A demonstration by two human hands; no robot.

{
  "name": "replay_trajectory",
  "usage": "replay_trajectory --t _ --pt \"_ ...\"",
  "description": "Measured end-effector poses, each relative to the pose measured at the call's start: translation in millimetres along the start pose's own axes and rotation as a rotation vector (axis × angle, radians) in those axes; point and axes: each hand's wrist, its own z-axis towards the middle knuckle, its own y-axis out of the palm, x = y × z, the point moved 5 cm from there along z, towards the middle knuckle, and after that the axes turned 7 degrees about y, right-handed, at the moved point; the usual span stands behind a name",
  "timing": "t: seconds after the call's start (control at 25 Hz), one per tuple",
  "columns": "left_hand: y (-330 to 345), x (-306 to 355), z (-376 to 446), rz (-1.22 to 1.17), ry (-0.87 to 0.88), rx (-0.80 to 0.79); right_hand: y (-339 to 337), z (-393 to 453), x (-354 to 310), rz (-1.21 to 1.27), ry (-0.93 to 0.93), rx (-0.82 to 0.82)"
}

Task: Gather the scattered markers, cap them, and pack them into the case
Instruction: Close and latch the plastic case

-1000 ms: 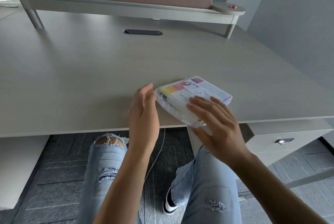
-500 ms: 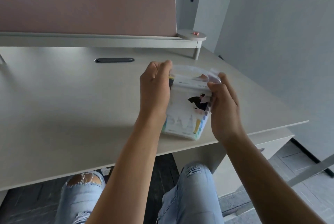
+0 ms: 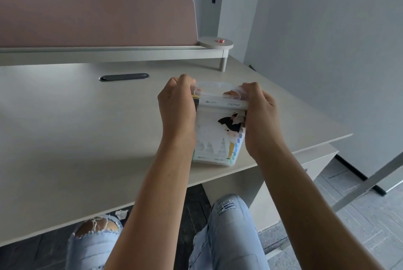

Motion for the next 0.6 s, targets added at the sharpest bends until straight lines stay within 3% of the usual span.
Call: replay_trajectory --t 0.2,0.48,0.6 --pt "5.7 1.2 -22.9 0.053 0.058 -0.055 -18.2 -15.3 -7.7 -0.122 -0.053 0.017" --pt "53.8 0.3 -96.6 0.093 0.211 -0.254 -92.8 -79.1 -56.5 -0.924 -0.478 0.167" --pt "91.4 -0.9 -148.3 0.082 0.230 -0.399 -144.9 -113.2 -68.1 -1.000 -0.568 0.238"
